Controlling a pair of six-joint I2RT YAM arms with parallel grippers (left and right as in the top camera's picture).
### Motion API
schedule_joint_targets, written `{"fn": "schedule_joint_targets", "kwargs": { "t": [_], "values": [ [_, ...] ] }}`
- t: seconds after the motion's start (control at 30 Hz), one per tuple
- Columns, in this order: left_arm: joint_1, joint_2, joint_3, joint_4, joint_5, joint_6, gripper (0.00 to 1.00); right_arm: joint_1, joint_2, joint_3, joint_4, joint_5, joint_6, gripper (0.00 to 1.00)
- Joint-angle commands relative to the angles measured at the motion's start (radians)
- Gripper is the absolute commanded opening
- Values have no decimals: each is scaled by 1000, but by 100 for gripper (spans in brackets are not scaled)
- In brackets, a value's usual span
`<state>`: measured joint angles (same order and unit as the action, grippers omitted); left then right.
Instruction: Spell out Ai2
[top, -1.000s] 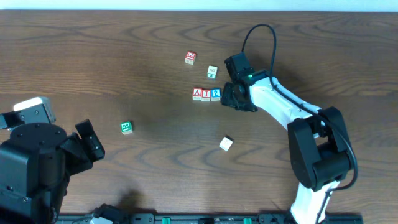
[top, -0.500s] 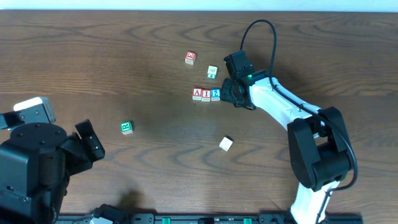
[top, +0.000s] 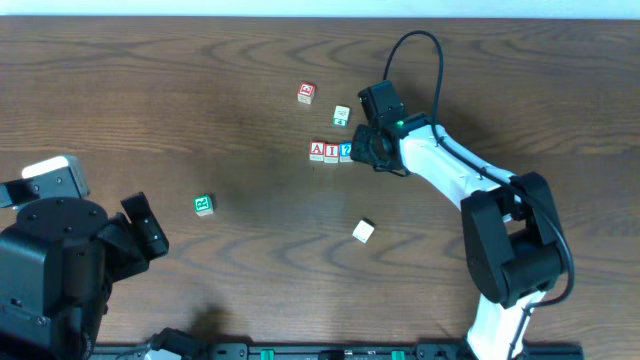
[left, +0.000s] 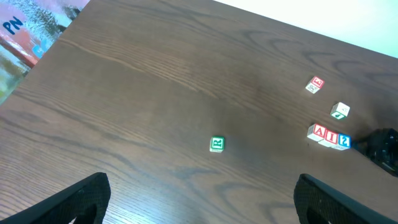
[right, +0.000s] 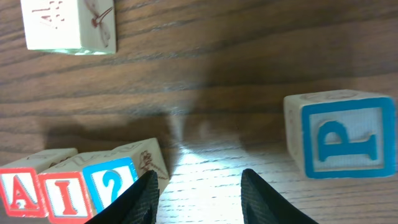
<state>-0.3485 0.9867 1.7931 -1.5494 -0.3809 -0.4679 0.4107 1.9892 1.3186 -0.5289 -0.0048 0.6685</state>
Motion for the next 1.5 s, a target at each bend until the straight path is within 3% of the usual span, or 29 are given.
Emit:
{"fn": "schedule_joint_targets", "kwargs": {
  "t": [0.0, 0.6, 0.77, 0.9, 0.97, 1.17, 1.33, 1.47],
  "values": [
    [1, 3, 9, -5, -19, -1, 95, 16, 12, -3, 3, -3, -10, 44],
    [2, 3, 9, -5, -24, 0, 95, 13, 12, -3, 24, 100, -19, 45],
    [2, 3, 9, -5, -49, 0, 96, -23, -29, 60, 12, 128, -140, 56],
    [2, 3, 9, 10, -50, 5, 95, -50, -106, 125, -27, 129, -208, 75],
    [1, 6, 9, 41, -48, 81, 95, -62, -161, 152, -56, 129, -240, 99],
    [1, 10, 9, 206, 19, 372, 95, -62, -371, 161, -94, 130, -421, 99],
    [1, 10, 10, 270, 30, 465, 95, -45, -576, 161, -187, 132, -632, 99],
    [1, 2, 27, 275, 195, 569, 95, -25, -772, 161, -277, 132, -723, 99]
  ]
}}
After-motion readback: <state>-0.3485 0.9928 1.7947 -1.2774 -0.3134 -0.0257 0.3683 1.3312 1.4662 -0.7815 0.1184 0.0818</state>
